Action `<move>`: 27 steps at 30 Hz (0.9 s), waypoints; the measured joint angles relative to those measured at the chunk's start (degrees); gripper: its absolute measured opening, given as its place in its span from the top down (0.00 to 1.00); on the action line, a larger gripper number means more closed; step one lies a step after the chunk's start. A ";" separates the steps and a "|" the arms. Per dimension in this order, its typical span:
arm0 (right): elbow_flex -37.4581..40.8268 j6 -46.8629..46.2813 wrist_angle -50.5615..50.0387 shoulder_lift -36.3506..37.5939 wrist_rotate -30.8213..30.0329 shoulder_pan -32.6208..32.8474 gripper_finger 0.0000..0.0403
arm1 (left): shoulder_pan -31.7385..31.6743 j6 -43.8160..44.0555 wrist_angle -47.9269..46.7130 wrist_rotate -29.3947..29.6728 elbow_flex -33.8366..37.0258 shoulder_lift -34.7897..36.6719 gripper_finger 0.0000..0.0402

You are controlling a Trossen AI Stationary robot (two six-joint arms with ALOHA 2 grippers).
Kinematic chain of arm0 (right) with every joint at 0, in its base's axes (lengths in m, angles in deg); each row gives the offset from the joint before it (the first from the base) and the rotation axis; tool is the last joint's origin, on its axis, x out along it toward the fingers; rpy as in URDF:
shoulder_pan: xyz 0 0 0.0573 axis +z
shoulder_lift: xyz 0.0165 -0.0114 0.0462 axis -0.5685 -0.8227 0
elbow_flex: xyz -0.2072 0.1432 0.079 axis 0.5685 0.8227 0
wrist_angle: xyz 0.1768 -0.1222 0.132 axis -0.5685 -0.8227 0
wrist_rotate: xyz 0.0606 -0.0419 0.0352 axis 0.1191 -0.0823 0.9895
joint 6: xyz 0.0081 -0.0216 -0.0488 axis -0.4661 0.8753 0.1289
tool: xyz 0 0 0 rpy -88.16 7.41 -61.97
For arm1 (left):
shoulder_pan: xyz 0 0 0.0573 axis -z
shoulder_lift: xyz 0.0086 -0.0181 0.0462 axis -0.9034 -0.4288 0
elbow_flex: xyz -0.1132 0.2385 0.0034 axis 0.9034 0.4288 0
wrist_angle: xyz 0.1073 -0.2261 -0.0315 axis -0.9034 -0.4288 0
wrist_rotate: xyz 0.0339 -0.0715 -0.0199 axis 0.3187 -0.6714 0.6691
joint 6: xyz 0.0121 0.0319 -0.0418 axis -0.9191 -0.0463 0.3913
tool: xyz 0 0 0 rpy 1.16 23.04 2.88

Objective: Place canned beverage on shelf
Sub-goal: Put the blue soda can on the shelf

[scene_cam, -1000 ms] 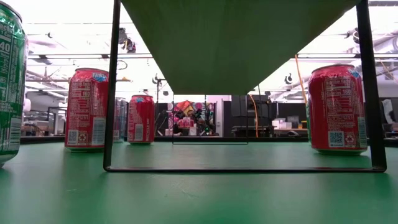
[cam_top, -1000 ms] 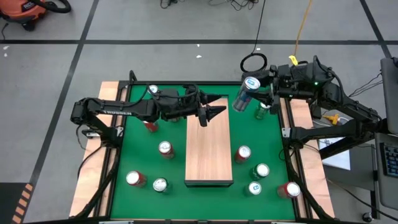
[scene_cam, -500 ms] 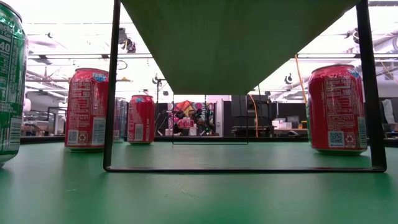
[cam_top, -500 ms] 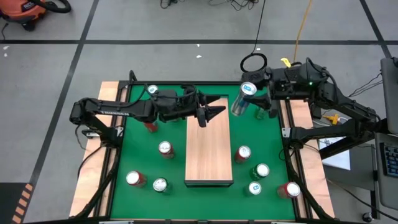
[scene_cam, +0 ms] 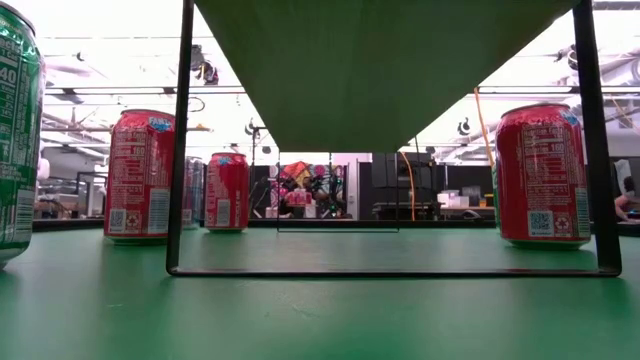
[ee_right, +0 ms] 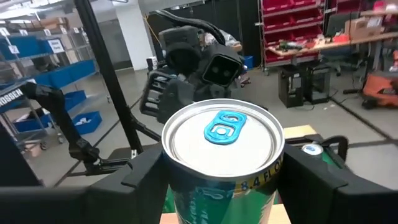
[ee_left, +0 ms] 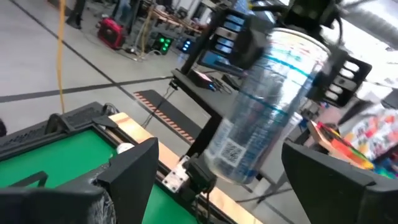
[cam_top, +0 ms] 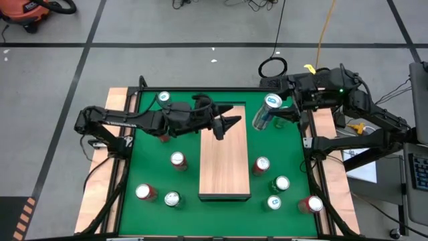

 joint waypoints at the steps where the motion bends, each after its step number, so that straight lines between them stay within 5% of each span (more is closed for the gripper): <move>1: 0.00 0.83 -0.18 0.23 -0.01 0.00 0.42 | -0.01 0.65 -0.01 0.20 0.00 0.00 0.15; 15: 0.02 3.64 -1.44 -4.63 -0.23 -0.02 0.42 | 1.02 1.14 -6.78 -0.46 -0.04 1.17 0.15; 27: 0.07 0.24 -0.72 -10.78 -4.05 -0.04 0.42 | -1.78 -0.67 -14.18 -10.30 0.03 5.14 0.15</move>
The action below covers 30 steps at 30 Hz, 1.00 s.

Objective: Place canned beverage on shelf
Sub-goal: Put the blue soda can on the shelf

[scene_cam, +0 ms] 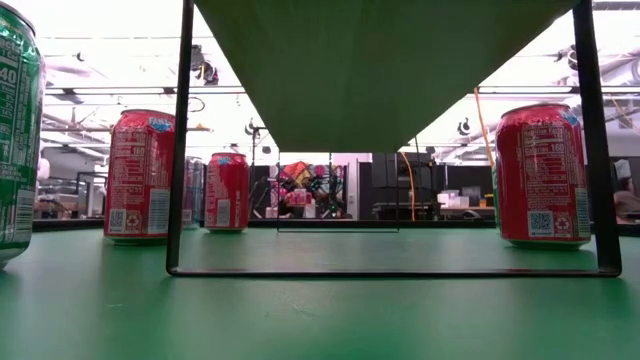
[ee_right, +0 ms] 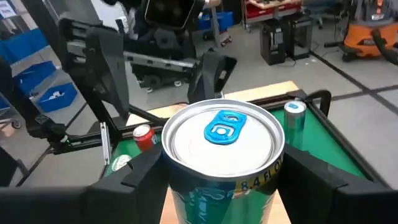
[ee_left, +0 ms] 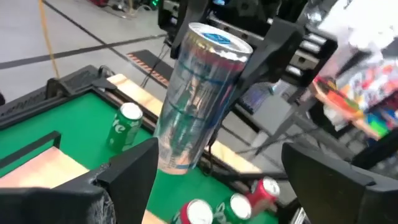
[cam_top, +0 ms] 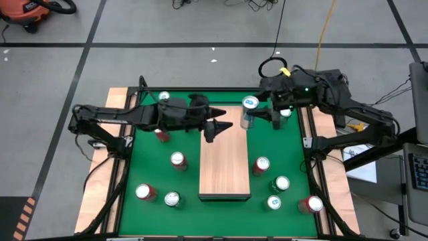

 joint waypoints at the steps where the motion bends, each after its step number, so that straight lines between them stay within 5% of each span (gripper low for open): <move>1: 0.00 -0.39 0.17 -0.31 -0.91 0.00 0.42 | -0.52 -0.80 -0.22 -1.22 0.04 0.34 0.15; 13: 13.83 1.13 14.88 -1.28 -4.91 -3.75 0.42 | -3.31 0.35 -4.17 -3.73 -0.01 1.97 0.15; 24: 19.91 4.82 25.98 -7.07 6.50 -13.74 0.42 | -5.26 1.85 -9.03 -3.74 -0.01 2.03 0.15; 30: 19.89 6.42 28.14 -9.75 6.95 -15.58 0.42 | -5.90 1.81 -9.25 -3.74 -0.01 2.03 0.15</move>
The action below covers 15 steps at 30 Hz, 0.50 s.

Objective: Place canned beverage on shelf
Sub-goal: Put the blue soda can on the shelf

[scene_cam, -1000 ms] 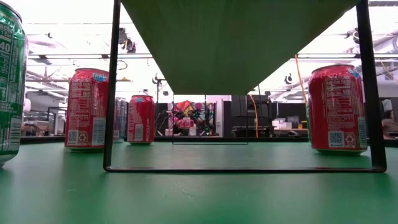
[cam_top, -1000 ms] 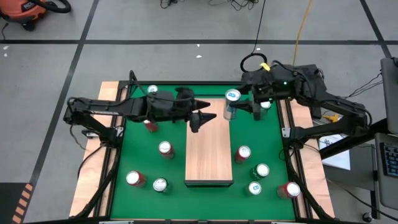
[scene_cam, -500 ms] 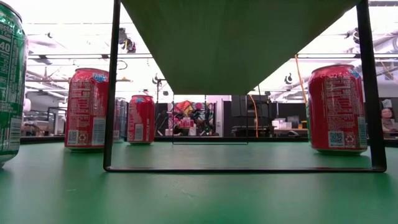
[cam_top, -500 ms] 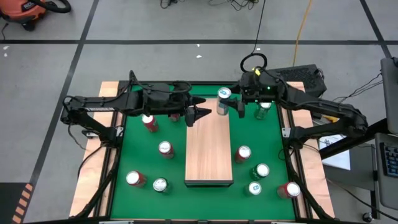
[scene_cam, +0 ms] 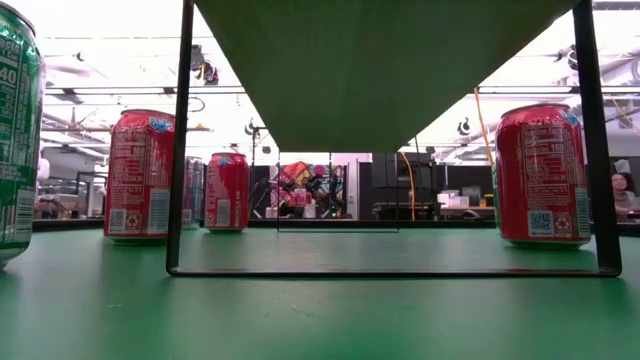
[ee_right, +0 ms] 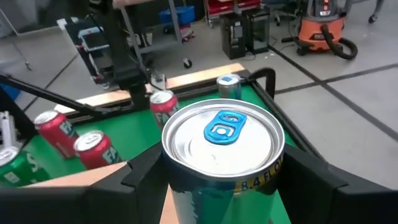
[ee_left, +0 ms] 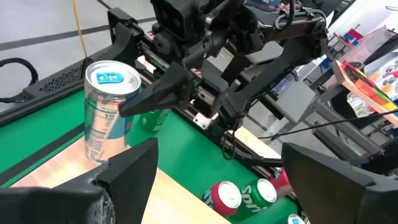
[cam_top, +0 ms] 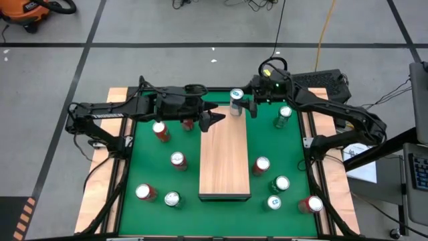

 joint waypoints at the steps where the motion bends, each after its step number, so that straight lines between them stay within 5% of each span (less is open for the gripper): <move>1: 0.00 0.14 0.70 -0.08 0.00 0.02 0.42 | 0.00 0.00 0.00 0.00 0.00 0.00 0.15; 15: -0.07 2.67 -2.31 -0.70 1.46 0.09 0.41 | 0.00 -1.58 -0.33 0.22 0.17 -0.20 0.15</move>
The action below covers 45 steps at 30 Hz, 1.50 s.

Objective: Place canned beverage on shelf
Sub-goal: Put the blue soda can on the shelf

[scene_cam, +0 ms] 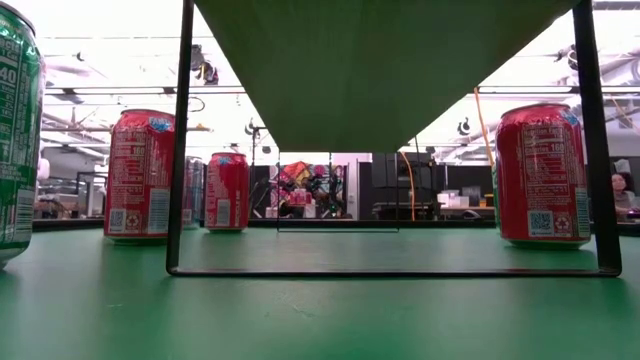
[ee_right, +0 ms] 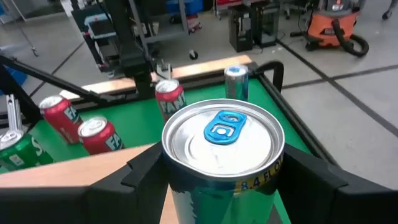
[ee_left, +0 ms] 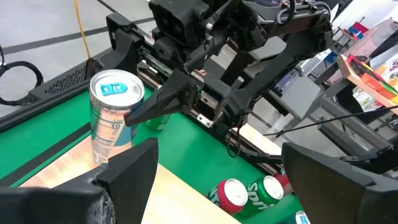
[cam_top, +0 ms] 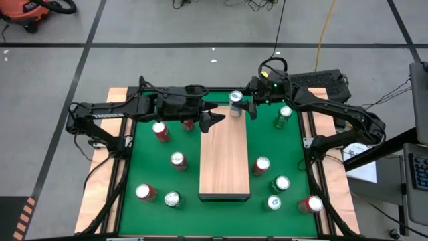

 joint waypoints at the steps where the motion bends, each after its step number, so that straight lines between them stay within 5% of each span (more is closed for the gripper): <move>1: 0.00 -0.11 -0.19 0.00 0.00 0.00 0.41 | 0.00 0.01 0.00 0.00 0.00 0.00 0.15; 45: -0.09 1.03 -7.16 3.00 -0.01 0.15 0.31 | 0.00 -0.44 -1.70 0.22 0.04 -0.04 0.15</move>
